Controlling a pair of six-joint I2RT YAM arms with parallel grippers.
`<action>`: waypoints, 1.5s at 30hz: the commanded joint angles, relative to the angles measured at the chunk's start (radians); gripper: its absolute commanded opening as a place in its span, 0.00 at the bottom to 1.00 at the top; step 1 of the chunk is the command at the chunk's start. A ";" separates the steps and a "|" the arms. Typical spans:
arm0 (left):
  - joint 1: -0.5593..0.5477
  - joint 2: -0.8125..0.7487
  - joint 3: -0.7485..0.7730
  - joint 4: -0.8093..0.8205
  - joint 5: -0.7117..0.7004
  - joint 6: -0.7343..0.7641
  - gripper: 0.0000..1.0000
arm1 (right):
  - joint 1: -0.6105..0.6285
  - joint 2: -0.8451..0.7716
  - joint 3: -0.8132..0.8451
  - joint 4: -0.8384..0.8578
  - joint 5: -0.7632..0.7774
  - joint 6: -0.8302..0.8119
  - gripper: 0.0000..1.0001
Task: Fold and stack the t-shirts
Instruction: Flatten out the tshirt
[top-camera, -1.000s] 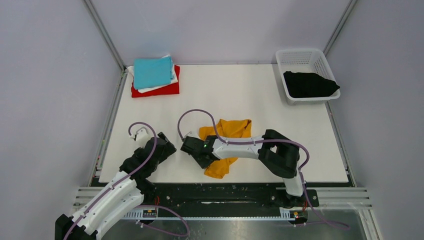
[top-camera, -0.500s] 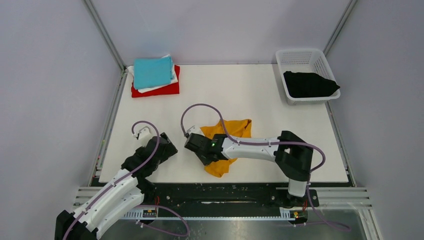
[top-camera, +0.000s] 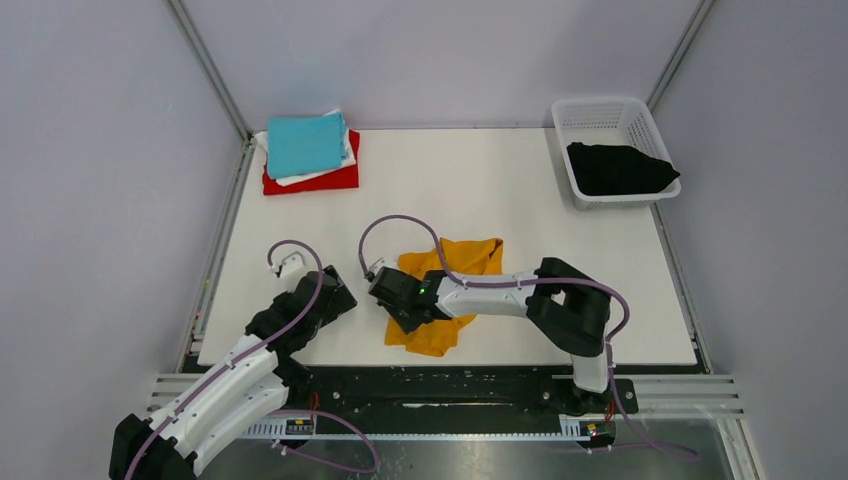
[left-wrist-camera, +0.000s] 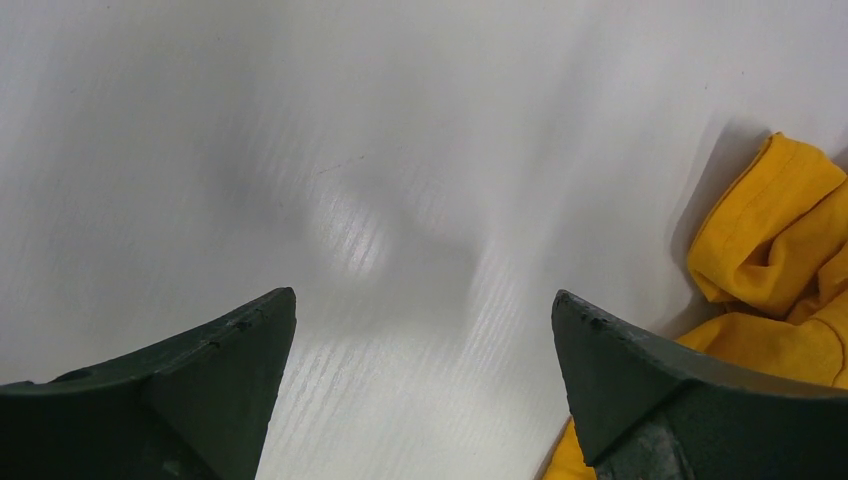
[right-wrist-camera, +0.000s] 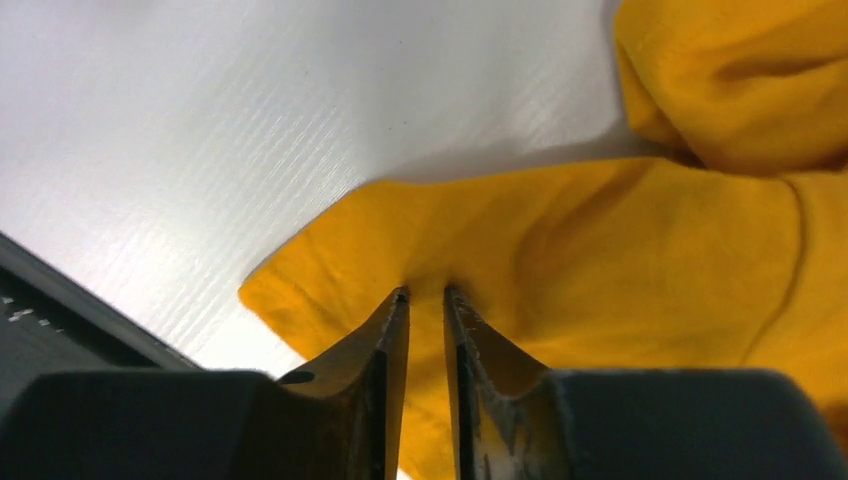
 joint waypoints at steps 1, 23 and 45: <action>0.003 -0.008 0.043 0.029 0.006 0.017 0.99 | -0.005 0.052 0.074 0.024 -0.001 -0.062 0.36; 0.005 -0.068 0.047 -0.042 -0.108 -0.068 0.99 | 0.053 0.213 0.062 -0.037 0.104 -0.045 0.43; 0.005 -0.018 0.059 0.170 0.020 -0.004 0.99 | -0.158 -0.553 -0.202 0.139 0.275 -0.031 0.00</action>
